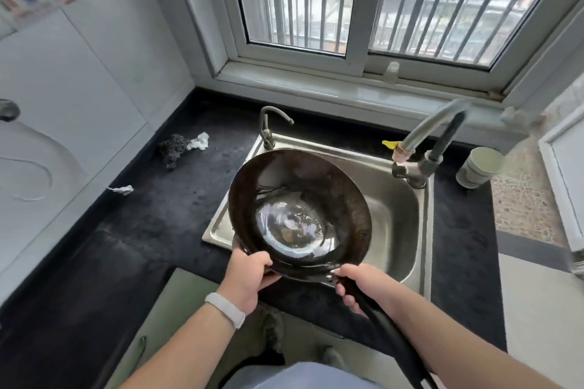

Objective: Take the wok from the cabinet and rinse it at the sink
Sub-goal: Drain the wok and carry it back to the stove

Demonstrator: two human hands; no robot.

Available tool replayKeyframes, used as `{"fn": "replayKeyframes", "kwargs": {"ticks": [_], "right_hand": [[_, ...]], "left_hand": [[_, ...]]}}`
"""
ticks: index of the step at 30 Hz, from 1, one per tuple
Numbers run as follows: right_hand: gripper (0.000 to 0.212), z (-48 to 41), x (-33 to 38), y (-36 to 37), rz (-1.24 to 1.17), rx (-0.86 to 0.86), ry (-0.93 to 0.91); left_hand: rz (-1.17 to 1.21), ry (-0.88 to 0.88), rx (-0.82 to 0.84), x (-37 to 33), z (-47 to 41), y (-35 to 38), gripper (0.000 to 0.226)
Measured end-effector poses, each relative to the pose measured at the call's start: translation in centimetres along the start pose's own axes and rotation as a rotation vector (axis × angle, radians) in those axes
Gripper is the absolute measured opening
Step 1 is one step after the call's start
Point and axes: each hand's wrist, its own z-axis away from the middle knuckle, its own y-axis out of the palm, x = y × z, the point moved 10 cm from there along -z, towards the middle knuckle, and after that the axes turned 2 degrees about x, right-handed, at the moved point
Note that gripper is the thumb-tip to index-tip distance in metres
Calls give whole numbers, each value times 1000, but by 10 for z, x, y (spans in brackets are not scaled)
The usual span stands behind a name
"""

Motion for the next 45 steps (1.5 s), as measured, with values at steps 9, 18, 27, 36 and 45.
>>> {"fn": "replayKeyframes", "kwargs": {"ticks": [9,18,27,36,45], "right_hand": [[26,-2,-7,-10,184,15,-133],[20,-11,-19,-1,167,146,-51],[21,-22,-24,21,28,302,46],[22,-21,-17,26,28,349,25],[20,-7,2,30,140,345,-130]], "left_hand": [[-95,186,-166,-12,57,23,89],[-327,242,-308,-39,83,47,101],[-407,248,-392,-50,68,57,93],[-353,263,-389,-53,66,50,95],[109,226,-423,-7,89,-17,89]]}}
